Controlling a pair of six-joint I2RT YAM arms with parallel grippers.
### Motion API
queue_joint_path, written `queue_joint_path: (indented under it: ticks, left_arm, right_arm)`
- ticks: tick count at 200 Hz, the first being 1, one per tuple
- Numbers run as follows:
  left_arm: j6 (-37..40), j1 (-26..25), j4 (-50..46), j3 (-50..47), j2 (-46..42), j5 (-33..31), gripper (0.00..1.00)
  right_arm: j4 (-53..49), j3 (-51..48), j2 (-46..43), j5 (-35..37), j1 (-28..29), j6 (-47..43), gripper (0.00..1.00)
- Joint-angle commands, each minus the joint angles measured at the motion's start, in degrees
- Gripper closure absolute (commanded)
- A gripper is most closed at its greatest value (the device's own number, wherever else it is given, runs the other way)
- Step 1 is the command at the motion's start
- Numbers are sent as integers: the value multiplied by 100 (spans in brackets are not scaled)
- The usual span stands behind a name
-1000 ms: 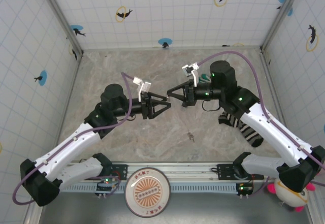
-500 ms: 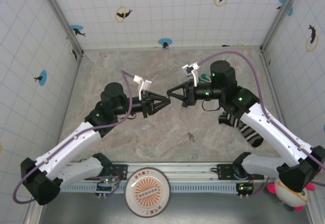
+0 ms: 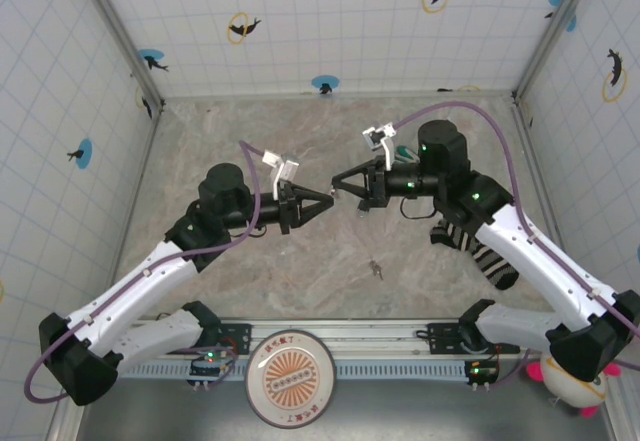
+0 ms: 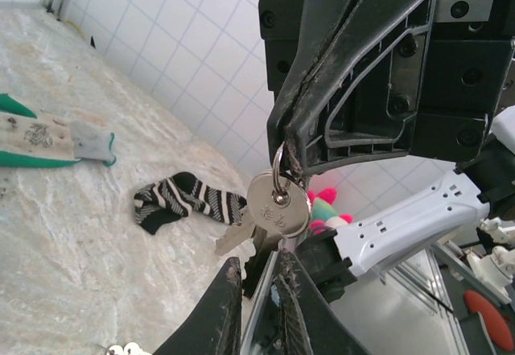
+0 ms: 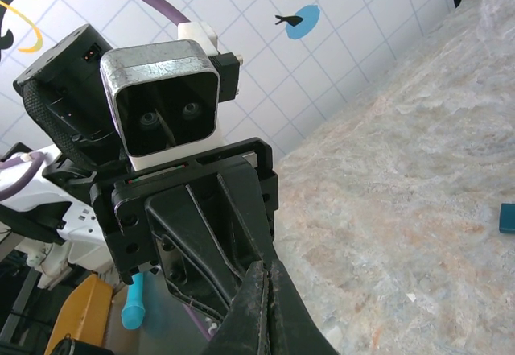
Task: Unlock with the key
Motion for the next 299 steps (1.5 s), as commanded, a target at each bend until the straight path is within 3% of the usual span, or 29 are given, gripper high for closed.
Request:
queue_joint_path:
  ticks: [1,53,62,72,79,112,140,166,194,253,278,299]
  left_arm:
    - [120,-38,-142,34,-119,-68,88]
    - [124,-38,-76,59,-89,-134,97]
    - [112,-38,-57,75,-80,-134,89]
    - [84,-38,-29,96,-73,-166,65]
    - [63,-38,17,85,-73,-160,57]
    - [-97,-47,440,110,-6,52,40]
    - [-120,-122,553,291,202,217,37]
    - [-98,-263,597,424,370,291,39]
    - [-100,-284,578,401,379,231,51]
    - [131,-284,-78,409,-30,-247,51]
    - [141,-284,-107,417,-21,-204,64]
    - [147,-284,-99,422,53,-148,69]
  right_arm:
    - [231,-141,-193,-92,-53,26,100]
    - [372,-206,-218,-111,-58,124,100]
    - [374,-203,-229,-110,-58,133,100]
    - [389,-216,-226,-110,-53,152,100]
    - [389,-221,-229,-112,-46,166,100]
    - [389,-221,-226,-137,11,197,100]
    - [389,-257,-222,-137,65,215,100]
    - [642,-292,-237,-146,83,272,100]
    - [649,-296,-245,-137,80,267,100]
    - [495,-265,-245,-130,29,174,100]
    - [511,-248,-217,-144,31,181,100]
    - [545,-241,-228,-154,28,197,100]
